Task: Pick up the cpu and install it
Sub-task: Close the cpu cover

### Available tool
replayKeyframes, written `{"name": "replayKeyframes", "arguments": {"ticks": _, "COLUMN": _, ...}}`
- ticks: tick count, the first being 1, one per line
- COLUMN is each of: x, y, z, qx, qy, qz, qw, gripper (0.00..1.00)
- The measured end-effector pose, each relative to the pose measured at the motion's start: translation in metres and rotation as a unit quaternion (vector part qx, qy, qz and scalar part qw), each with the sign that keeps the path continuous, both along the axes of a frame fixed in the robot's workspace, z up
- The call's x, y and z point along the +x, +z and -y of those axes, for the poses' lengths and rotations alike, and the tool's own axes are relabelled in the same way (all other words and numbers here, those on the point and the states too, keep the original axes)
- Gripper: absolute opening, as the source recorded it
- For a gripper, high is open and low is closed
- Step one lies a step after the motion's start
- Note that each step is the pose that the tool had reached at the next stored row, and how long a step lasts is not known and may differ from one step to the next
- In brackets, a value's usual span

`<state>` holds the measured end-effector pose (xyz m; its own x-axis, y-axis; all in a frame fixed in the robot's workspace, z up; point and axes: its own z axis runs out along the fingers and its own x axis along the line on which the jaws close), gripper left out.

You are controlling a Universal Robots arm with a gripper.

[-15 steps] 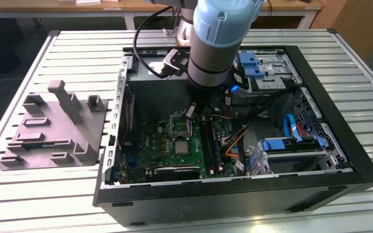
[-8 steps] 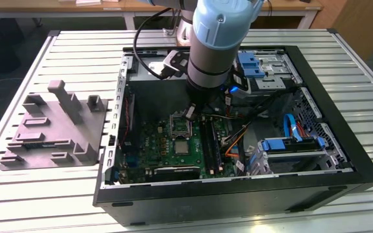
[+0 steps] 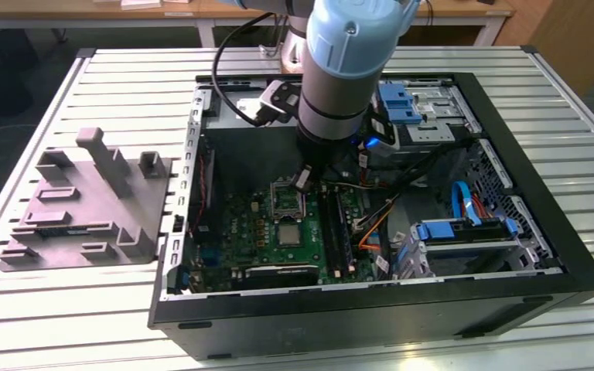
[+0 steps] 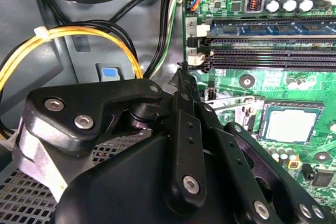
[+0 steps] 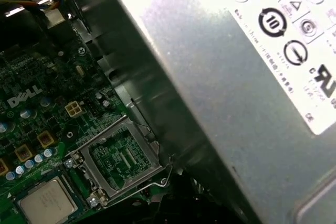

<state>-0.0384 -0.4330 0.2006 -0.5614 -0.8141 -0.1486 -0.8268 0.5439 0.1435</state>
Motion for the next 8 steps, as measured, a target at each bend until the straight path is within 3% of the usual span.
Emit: {"name": "replayKeyframes", "arguments": {"ticks": 8, "x": -0.0035, "y": 0.0007, "z": -0.0002, "qx": -0.0029, "qy": 0.0, "qz": -0.0003, "qw": 1.0, "gripper": 0.11}}
